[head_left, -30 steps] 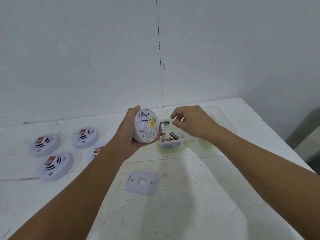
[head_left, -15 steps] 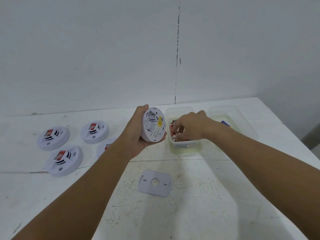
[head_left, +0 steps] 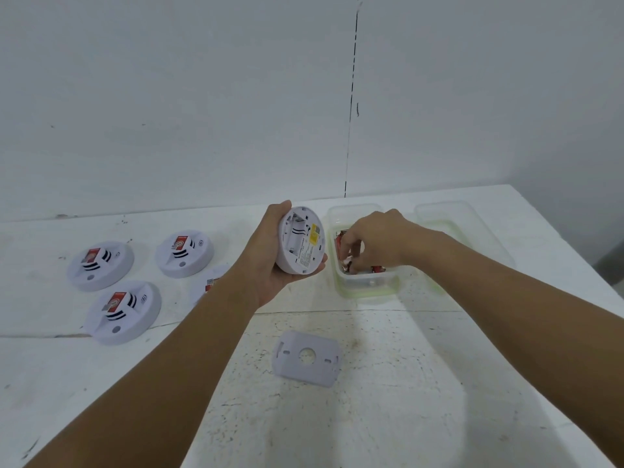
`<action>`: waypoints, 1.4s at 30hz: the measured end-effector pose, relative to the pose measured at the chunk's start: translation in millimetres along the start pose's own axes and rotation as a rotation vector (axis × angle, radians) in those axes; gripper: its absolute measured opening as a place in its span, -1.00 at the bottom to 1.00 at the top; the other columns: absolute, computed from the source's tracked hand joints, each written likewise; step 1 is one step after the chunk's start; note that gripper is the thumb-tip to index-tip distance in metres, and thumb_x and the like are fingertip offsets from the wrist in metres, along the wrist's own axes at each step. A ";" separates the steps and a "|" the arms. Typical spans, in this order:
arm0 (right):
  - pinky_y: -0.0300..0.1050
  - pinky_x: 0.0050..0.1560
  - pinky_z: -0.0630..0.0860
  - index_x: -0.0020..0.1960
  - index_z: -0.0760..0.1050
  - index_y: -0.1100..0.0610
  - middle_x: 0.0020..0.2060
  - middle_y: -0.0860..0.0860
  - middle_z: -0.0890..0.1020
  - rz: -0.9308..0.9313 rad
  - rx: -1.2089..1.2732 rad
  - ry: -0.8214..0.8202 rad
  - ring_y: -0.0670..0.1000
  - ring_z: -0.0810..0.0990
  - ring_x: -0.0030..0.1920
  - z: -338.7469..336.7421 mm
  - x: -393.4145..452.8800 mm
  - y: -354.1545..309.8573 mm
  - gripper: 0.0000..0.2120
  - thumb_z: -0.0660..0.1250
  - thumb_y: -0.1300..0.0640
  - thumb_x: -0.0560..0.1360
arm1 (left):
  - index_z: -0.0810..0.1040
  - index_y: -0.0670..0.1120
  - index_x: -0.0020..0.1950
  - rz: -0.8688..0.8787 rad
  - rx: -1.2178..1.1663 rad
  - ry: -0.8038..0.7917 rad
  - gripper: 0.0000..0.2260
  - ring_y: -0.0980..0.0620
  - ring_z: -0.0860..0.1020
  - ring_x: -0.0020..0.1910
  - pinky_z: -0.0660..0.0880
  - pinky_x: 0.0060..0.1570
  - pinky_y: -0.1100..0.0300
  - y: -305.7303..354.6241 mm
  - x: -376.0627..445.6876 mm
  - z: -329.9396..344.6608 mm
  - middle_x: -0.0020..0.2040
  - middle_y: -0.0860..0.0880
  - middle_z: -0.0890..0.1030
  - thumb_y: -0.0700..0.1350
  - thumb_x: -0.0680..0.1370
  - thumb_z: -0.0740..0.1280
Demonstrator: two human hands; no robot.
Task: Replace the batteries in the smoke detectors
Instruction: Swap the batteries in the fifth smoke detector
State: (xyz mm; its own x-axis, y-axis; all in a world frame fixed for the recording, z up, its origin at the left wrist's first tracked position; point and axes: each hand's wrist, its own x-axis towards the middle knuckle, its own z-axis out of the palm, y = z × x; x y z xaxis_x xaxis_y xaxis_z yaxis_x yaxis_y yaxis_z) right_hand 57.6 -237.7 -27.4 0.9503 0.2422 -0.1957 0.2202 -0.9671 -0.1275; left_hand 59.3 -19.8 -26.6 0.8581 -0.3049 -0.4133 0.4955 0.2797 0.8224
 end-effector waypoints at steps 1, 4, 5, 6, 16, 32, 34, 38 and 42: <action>-0.05 0.04 0.23 0.10 0.64 -0.18 -0.03 -0.22 0.67 -0.006 -0.017 0.008 -0.10 0.58 0.02 1.3 1.0 -0.2 -0.79 0.49 -0.12 0.48 | 0.70 -0.05 0.11 -0.004 -0.002 -0.002 -0.63 -0.32 0.63 0.21 0.56 0.24 -0.25 -0.9 0.2 0.3 0.11 -0.19 0.73 0.21 0.62 0.31; -0.08 0.01 0.24 0.11 0.62 -0.16 -0.04 -0.24 0.67 -0.044 -0.078 0.041 -0.11 0.57 -0.03 5.3 1.4 -2.1 -0.80 0.47 -0.07 0.48 | 0.68 -0.06 0.16 -0.011 -0.013 -0.012 -0.62 -0.34 0.60 0.26 0.58 0.19 -0.22 -2.7 0.5 0.7 0.18 -0.21 0.70 0.21 0.63 0.30; -0.09 -0.01 0.24 0.10 0.61 -0.15 -0.04 -0.23 0.66 -0.062 -0.094 0.050 -0.11 0.56 -0.05 6.7 1.1 -2.4 -0.81 0.45 -0.05 0.49 | 0.68 -0.06 0.16 -0.011 -0.015 -0.012 -0.62 -0.34 0.60 0.26 0.58 0.18 -0.21 -3.2 0.4 0.8 0.19 -0.21 0.70 0.21 0.63 0.30; -0.10 -0.01 0.23 0.09 0.60 -0.14 -0.04 -0.22 0.65 -0.081 -0.100 0.061 -0.10 0.55 -0.06 7.9 0.4 -2.5 -0.82 0.45 -0.03 0.50 | 0.67 -0.06 0.17 -0.012 -0.017 -0.010 -0.62 -0.34 0.60 0.26 0.58 0.18 -0.21 -3.8 0.2 0.5 0.20 -0.21 0.69 0.21 0.63 0.30; -0.09 -0.05 0.26 -0.01 0.67 -0.10 -0.09 -0.17 0.57 -0.081 -0.105 0.032 -0.06 0.53 -0.05 6.9 -1.8 -2.0 -0.93 0.44 0.00 0.52 | 0.70 -0.07 0.09 -0.022 -0.009 0.019 -0.63 -0.29 0.62 0.10 0.56 0.24 -0.24 -9.1 -5.7 -2.4 0.01 -0.19 0.74 0.20 0.62 0.31; -0.30 -0.13 0.52 0.25 0.53 -0.12 -0.10 -0.18 0.65 -0.019 0.557 0.440 -0.14 0.64 -0.10 0.9 -49.3 -15.6 -0.78 0.40 0.06 0.62 | 0.73 -0.04 0.05 0.034 -0.042 0.026 -0.65 -0.28 0.65 0.06 0.57 0.19 -0.23 -11.8 -28.0 -11.6 0.08 -0.20 0.73 0.21 0.62 0.31; -0.42 -0.14 0.48 0.23 0.56 -0.14 -0.08 -0.20 0.65 -0.041 0.604 0.501 -0.19 0.64 -0.08 -1.0 -58.1 -22.3 -0.80 0.39 0.06 0.63 | 0.72 -0.04 0.06 0.043 -0.046 0.015 -0.65 -0.27 0.66 0.03 0.58 0.18 -0.23 -12.9 -32.0 -11.3 0.08 -0.20 0.73 0.21 0.62 0.31; -0.45 -0.16 0.48 0.15 0.60 -0.06 -0.09 -0.14 0.70 -0.076 0.817 0.587 -0.15 0.67 -0.14 -8.3 -75.7 -43.4 -0.86 0.43 0.12 0.62 | 0.70 -0.05 0.10 0.054 -0.063 -0.005 -0.64 -0.26 0.65 0.01 0.58 0.16 -0.20 -14.4 -42.5 -7.2 0.00 -0.18 0.75 0.20 0.63 0.30; -0.22 -0.16 0.52 0.12 0.60 -0.01 -0.15 -0.05 0.73 -0.092 1.113 0.581 -0.06 0.72 -0.18 -7.0 -82.1 -69.1 -0.85 0.46 0.17 0.59 | 0.67 -0.07 0.19 0.053 -0.107 -0.028 -0.60 -0.24 0.64 0.05 0.59 0.17 -0.20 -17.2 -51.9 -5.2 0.08 -0.21 0.73 0.21 0.63 0.29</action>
State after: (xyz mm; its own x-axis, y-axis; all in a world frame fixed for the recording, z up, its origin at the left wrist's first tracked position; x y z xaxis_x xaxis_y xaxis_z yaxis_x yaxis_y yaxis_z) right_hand -34.0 -191.3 4.3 0.9601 -0.0385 0.2768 0.2543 -0.2905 -0.9225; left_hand 6.9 -4.1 -21.4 0.8801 -0.3119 -0.3579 0.4623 0.3916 0.7956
